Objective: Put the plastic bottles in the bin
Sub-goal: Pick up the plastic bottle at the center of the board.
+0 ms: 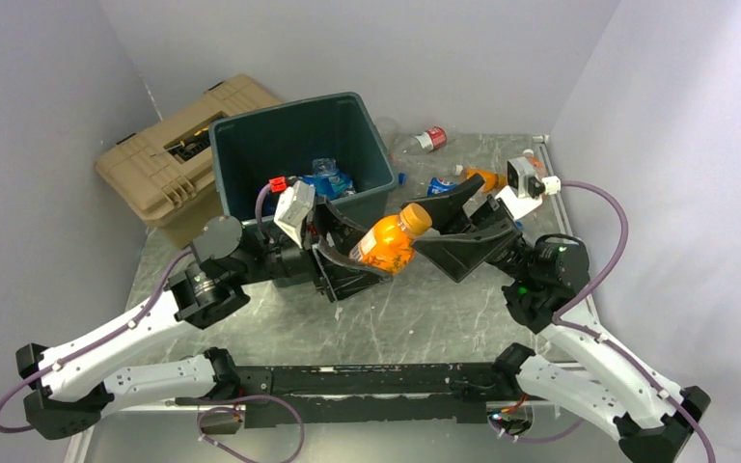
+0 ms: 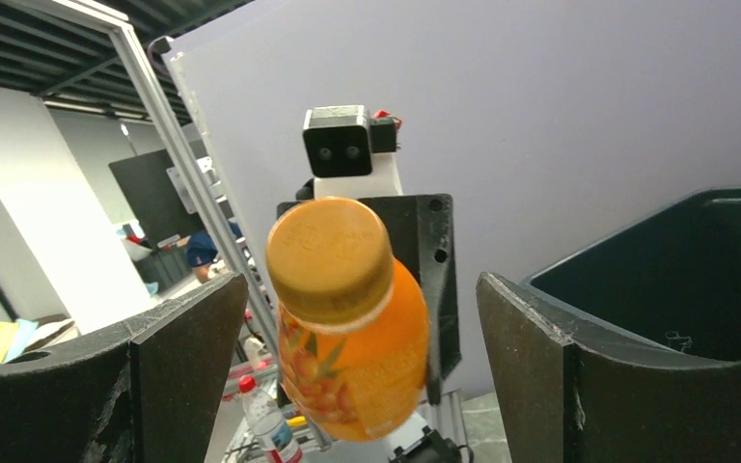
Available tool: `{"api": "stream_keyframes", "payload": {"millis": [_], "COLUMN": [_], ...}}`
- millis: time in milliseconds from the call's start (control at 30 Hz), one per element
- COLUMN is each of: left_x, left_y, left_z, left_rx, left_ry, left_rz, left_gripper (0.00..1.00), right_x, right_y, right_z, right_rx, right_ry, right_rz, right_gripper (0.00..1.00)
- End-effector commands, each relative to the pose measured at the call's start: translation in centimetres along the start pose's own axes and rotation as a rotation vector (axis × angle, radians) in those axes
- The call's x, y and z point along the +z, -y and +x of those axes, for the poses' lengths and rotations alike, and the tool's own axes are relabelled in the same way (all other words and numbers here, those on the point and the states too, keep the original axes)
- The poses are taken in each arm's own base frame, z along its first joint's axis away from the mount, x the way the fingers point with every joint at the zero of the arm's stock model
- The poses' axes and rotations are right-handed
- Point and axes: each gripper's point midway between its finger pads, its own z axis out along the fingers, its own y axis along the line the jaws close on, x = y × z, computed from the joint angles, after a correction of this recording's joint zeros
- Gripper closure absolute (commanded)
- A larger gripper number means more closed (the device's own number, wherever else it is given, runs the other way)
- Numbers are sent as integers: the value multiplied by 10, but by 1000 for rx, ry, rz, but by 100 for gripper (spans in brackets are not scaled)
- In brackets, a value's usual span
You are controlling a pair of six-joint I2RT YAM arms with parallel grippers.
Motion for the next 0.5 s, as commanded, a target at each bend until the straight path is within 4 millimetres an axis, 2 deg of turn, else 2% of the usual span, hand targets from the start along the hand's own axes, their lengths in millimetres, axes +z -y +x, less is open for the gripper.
{"api": "stream_keyframes", "payload": {"millis": [0, 100, 267, 400, 433, 467], "left_x": [5, 6, 5, 4, 4, 4], "left_y": [5, 4, 2, -2, -3, -4], "left_z": [-16, -15, -15, -13, -11, -10], "left_rx": [8, 5, 7, 6, 3, 2], "left_ry": [46, 43, 45, 39, 32, 27], "left_rz": [13, 13, 1, -22, -26, -36], "left_gripper": [100, 100, 100, 100, 91, 65], "right_x": [11, 16, 19, 19, 19, 19], "right_y": [-31, -30, -30, -30, -31, -31], "right_z": [-17, -16, -12, -10, -10, -10], "right_rx": [-30, -28, -22, -29, -30, -32], "right_ry": [32, 31, 15, 12, 8, 8], "right_rz": [-112, -112, -121, -121, -126, -126], "right_gripper": [10, 23, 56, 93, 100, 100]}}
